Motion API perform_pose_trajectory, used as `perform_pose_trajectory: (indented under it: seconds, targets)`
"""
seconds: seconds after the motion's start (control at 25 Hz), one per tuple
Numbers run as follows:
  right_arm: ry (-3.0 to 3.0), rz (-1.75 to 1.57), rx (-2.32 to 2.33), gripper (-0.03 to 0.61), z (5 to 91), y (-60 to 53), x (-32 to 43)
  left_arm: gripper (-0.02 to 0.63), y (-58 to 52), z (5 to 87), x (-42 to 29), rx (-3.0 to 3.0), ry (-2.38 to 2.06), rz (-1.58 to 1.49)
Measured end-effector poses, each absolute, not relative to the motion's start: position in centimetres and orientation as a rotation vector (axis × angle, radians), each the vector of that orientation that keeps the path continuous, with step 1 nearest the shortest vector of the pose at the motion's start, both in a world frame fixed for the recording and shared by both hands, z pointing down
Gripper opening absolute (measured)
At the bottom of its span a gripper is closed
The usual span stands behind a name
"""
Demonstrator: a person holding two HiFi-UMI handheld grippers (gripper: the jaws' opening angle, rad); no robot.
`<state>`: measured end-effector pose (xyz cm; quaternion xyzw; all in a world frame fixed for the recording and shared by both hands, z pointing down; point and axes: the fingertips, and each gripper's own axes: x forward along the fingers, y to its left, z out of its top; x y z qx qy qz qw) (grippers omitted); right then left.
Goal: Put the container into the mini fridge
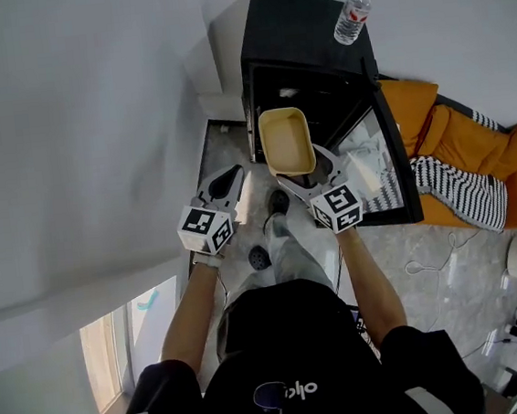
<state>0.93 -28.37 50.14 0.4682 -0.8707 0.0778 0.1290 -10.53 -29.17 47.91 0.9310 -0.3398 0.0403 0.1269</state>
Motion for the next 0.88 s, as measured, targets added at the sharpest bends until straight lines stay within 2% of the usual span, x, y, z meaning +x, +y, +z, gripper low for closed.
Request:
perform_pose_trajectory:
  seconds: [0.88]
  targets:
    - [-2.478, 0.328, 1.425, 0.443, 62.7, -37.3, 4.5, 0.008, -35.8, 57.9, -5.7, 2.674, -0.899, 0.174]
